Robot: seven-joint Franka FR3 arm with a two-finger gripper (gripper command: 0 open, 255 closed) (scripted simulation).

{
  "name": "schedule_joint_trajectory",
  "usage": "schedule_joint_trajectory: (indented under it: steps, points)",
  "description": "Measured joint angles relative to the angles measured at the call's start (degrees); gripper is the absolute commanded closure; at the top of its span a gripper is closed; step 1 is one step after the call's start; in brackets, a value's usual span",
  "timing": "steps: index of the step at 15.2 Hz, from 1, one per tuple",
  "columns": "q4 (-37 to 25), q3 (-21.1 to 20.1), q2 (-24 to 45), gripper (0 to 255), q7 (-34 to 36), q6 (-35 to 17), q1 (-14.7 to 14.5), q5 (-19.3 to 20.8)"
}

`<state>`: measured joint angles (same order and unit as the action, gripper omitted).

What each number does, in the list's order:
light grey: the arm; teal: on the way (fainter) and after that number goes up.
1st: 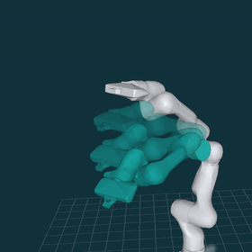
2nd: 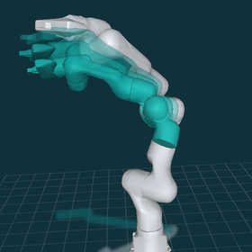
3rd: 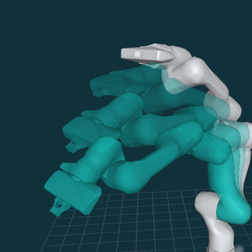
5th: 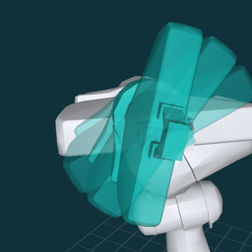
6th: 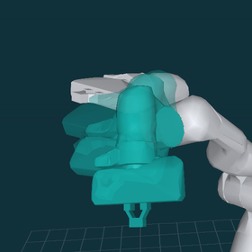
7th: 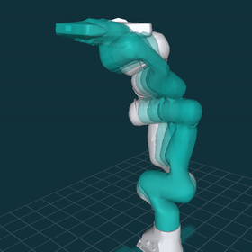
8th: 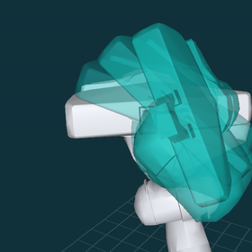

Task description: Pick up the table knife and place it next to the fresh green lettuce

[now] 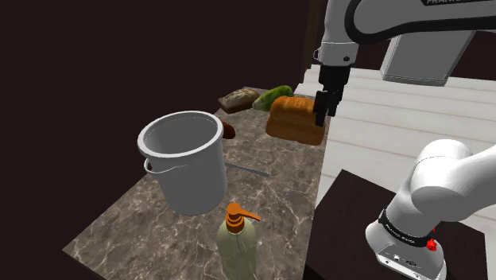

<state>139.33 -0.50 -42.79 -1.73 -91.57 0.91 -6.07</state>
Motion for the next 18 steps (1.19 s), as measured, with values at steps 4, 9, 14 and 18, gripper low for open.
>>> schedule_joint_trajectory:
  steps: [4,9,14,18]
  points:
    - [-0.49,-1.31,3.65,0,-0.03,-3.37,-0.89,-0.37]
    - [-1.95,-4.12,12.41,0,-0.29,-11.23,-2.59,-0.58]
    - [-5.27,-7.24,22.79,0,0.25,-18.83,-4.12,0.03]
    - [-9.4,-9.69,31.08,0,1.4,-23.38,-5.28,1.5]
